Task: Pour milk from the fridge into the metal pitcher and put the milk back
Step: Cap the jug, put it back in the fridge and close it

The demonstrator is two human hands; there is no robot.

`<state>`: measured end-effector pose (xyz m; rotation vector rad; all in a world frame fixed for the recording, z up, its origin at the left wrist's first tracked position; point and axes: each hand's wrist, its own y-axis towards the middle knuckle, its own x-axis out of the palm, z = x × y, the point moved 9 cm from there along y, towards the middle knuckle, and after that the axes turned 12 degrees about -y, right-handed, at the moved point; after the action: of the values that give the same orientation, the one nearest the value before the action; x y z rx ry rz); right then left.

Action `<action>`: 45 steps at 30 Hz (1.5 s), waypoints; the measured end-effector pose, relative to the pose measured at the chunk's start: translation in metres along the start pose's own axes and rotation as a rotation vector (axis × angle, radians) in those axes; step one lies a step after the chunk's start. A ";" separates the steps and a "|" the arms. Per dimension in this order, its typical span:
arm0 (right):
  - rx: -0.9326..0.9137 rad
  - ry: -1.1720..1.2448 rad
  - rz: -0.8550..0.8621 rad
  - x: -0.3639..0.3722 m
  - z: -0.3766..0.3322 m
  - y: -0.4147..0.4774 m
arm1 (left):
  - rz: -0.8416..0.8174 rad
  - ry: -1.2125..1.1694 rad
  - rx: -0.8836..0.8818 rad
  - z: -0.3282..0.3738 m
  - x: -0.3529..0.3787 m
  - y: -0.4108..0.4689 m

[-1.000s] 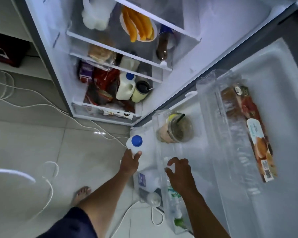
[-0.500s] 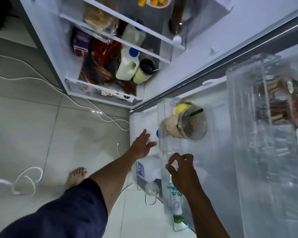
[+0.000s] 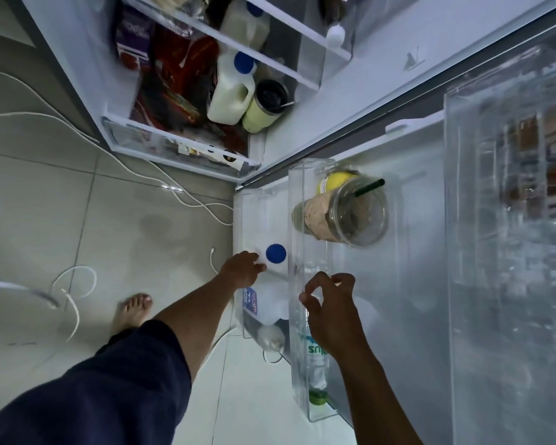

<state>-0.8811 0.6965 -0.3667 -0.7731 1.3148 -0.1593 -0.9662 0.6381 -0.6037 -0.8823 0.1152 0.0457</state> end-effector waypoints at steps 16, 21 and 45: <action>0.016 0.093 0.042 0.005 0.003 -0.002 | -0.004 -0.027 -0.036 0.016 0.016 -0.015; 0.028 0.150 0.003 0.002 0.004 -0.005 | 0.072 -0.072 -0.067 0.020 -0.011 -0.039; -0.296 -0.422 0.707 -0.182 -0.053 -0.231 | 0.596 -0.142 0.643 0.202 -0.097 -0.336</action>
<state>-0.9081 0.5967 -0.0866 -0.5052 1.1412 0.7387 -1.0171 0.5817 -0.2074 -0.1779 0.2404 0.5950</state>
